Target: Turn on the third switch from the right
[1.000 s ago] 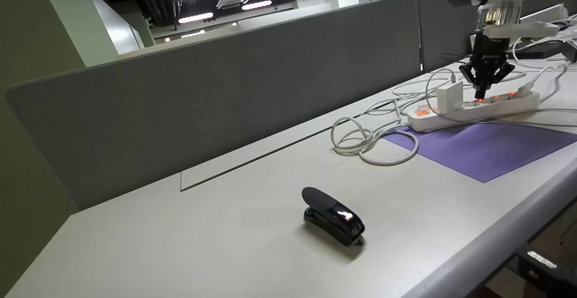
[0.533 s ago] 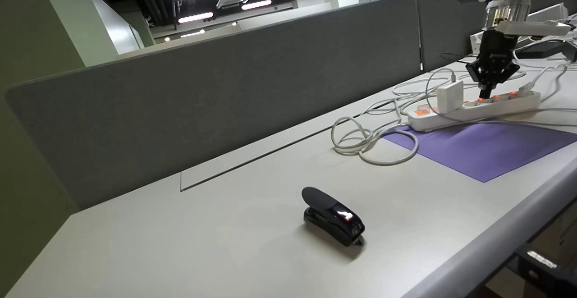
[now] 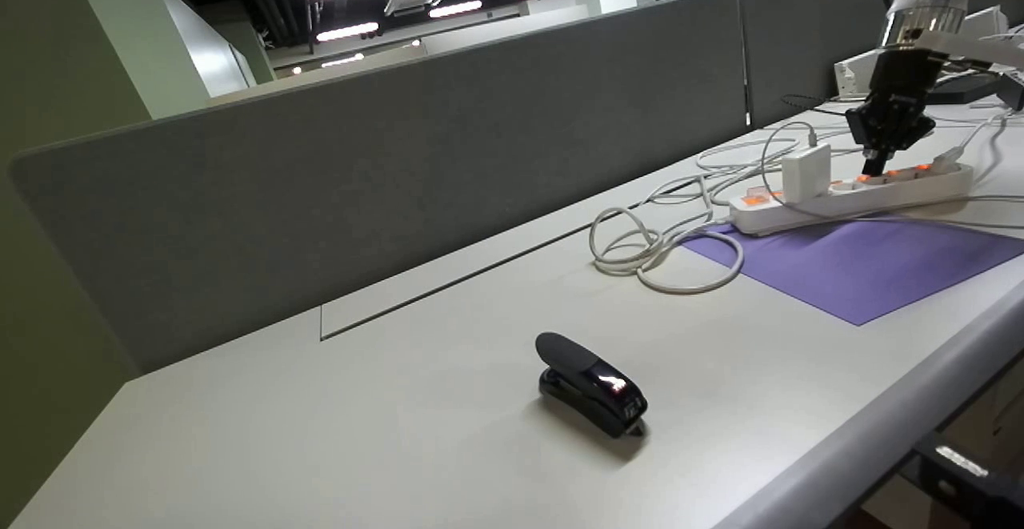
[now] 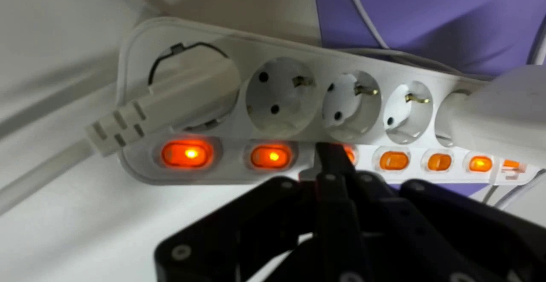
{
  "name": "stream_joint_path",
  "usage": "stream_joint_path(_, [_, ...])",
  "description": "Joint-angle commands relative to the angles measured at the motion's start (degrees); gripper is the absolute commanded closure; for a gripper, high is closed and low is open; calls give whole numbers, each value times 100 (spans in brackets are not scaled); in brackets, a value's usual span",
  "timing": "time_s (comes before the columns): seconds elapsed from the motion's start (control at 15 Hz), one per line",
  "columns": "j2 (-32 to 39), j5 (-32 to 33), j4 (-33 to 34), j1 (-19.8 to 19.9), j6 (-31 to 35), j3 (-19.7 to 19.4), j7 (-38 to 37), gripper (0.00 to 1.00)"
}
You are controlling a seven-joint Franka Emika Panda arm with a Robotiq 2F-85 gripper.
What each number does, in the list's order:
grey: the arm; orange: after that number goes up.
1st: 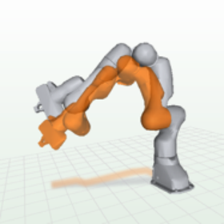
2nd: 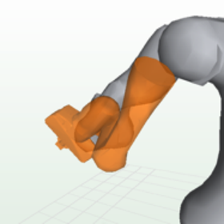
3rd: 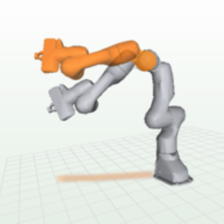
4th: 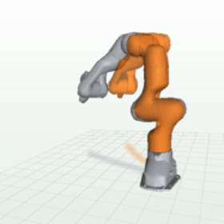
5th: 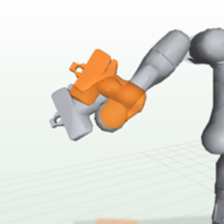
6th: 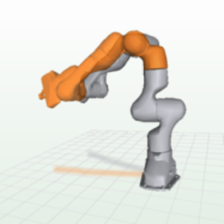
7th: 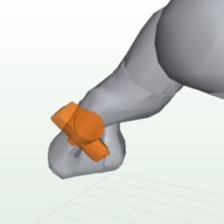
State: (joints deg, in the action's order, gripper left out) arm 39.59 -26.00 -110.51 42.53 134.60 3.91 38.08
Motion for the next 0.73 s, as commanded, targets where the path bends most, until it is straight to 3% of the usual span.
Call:
stream_joint_path(0.0, [-331, -104, -396, -150, 178, -257, -443, 100])
stream_joint_path(0.33, [-944, 3, -924, -537, 702, -695, -1661, 100])
stream_joint_path(0.67, [-1401, 493, -1246, -1277, 755, -1420, -3023, 100])
